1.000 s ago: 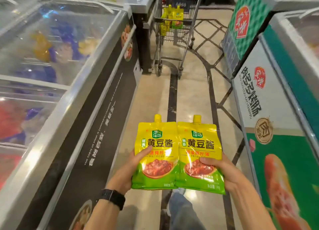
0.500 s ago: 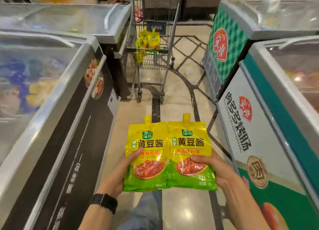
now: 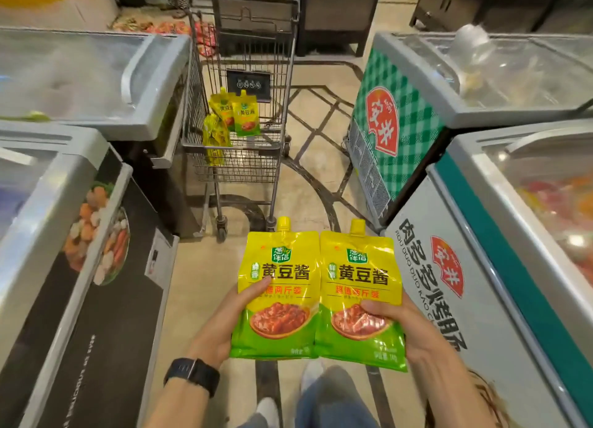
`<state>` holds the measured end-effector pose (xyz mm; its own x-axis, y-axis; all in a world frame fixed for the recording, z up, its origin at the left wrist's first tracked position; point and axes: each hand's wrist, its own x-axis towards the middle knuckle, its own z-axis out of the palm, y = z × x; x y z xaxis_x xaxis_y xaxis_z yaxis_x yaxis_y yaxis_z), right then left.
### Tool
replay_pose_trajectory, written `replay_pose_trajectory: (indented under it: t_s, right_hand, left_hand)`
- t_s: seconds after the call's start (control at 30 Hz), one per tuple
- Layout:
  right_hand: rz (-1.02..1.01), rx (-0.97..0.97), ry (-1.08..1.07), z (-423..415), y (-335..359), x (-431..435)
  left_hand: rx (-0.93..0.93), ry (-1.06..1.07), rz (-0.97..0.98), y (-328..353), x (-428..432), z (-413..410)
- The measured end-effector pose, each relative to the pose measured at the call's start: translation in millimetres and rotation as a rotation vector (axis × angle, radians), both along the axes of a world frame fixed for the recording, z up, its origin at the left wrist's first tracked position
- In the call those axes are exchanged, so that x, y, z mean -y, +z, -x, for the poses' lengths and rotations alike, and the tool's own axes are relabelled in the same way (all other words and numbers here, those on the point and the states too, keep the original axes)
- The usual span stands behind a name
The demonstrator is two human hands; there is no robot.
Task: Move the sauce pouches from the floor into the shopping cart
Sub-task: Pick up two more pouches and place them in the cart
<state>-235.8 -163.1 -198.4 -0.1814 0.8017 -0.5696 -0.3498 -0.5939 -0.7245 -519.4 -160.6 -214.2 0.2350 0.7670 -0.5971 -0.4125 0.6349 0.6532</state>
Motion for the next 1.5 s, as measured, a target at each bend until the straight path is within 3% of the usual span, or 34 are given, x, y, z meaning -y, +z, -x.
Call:
replay_pose_trajectory:
  t_s: [0.4, 0.7, 1.13, 1.37, 1.5]
  right_hand:
    - [0.12, 0.083, 0.052, -56, -33, -271]
    - [0.039, 0.155, 0.247, -43, -22, -485]
    - [-0.143, 0.291, 0.477, 59, -2, -768]
    - [-0.301, 0.45, 0.69, 142, -32, -887]
    - [-0.481, 0.546, 0.828, 205, -77, -946]
  left_hand:
    - [-0.025, 0.067, 0.145, -22, -249, -49]
    - [-0.089, 0.249, 0.14, -8, -411, -47]
    - [-0.275, 0.516, -0.082, -22, -637, 11]
    - [-0.479, 0.989, 0.074, -49, -690, 33]
    - [-0.61, 1.106, 0.165, -65, -734, 41]
